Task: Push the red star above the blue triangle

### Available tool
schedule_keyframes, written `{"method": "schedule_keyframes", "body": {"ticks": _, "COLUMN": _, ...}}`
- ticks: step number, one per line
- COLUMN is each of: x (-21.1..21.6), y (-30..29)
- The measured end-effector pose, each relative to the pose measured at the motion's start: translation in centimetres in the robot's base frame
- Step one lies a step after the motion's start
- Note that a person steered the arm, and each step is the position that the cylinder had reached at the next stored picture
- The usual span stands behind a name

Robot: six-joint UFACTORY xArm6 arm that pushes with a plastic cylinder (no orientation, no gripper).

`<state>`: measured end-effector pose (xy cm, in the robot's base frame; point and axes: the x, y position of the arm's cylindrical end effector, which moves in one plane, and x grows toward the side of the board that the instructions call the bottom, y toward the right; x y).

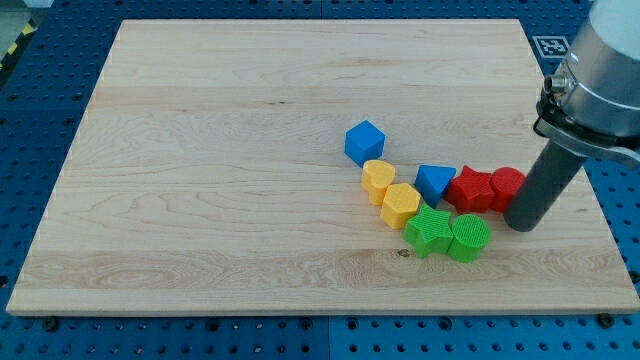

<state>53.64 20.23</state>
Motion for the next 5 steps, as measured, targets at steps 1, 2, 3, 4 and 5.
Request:
{"method": "schedule_keyframes", "body": {"ticks": 1, "x": 0.5, "y": 0.0}}
{"method": "schedule_keyframes", "body": {"ticks": 2, "x": 0.4, "y": -2.1}}
{"method": "schedule_keyframes", "body": {"ticks": 3, "x": -2.3, "y": -4.0}}
{"method": "schedule_keyframes", "body": {"ticks": 4, "x": -3.9, "y": -4.0}}
{"method": "schedule_keyframes", "body": {"ticks": 5, "x": -3.9, "y": -4.0}}
